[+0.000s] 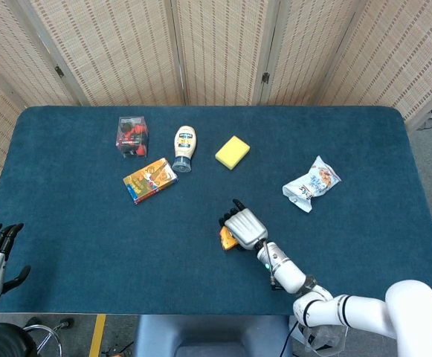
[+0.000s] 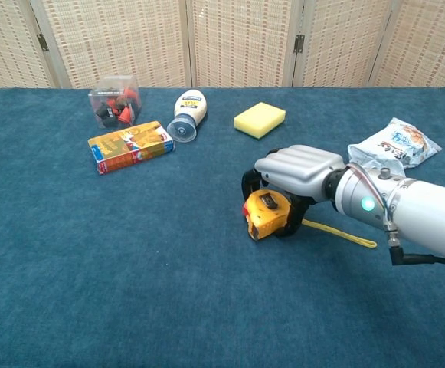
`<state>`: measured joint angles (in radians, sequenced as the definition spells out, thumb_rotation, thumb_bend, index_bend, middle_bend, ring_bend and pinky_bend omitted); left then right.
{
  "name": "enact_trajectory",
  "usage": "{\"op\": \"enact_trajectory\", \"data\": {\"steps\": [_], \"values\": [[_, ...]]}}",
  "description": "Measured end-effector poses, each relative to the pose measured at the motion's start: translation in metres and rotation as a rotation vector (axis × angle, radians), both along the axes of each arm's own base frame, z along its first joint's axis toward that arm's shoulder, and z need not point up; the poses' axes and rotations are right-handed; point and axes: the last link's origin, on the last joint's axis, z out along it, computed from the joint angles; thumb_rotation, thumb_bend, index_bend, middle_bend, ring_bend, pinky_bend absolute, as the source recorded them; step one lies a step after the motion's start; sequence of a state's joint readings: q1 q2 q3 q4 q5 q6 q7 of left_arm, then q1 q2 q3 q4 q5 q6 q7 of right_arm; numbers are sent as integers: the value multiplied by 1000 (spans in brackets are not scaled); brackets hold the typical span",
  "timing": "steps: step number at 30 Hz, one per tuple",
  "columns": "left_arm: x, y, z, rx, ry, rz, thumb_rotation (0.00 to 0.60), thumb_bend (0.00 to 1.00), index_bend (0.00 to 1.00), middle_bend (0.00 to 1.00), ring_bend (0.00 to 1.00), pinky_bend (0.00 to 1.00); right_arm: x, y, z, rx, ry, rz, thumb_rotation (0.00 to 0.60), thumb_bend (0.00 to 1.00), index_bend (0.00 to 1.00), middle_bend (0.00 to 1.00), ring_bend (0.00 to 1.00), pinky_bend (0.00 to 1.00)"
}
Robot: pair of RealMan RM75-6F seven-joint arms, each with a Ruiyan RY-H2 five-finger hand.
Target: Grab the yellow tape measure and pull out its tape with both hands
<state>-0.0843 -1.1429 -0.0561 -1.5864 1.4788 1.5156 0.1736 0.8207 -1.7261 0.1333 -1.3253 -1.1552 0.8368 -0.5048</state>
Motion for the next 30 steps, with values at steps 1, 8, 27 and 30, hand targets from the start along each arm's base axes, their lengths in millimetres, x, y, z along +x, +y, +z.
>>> {"op": "enact_trajectory", "data": {"steps": [1, 8, 27, 30], "values": [[1, 1, 0, -2, 1, -4, 600, 285, 149, 208, 127, 58, 1, 0, 0, -2, -5, 3, 600, 214, 548, 457, 336, 120], [11, 16, 2, -16, 8, -57, 600, 285, 161, 208, 136, 63, 4, -3, 5, -6, -35, -7, 600, 215, 678, 556, 419, 147], [98, 92, -23, -173, -145, -236, 600, 287, 109, 252, 244, 148, 43, -30, 81, -154, -151, -104, 600, 214, 709, 586, 458, 155], [114, 104, -29, -193, -210, -227, 600, 285, 93, 252, 243, 139, 56, -33, 84, -152, -167, -116, 600, 214, 709, 587, 457, 155]]}}
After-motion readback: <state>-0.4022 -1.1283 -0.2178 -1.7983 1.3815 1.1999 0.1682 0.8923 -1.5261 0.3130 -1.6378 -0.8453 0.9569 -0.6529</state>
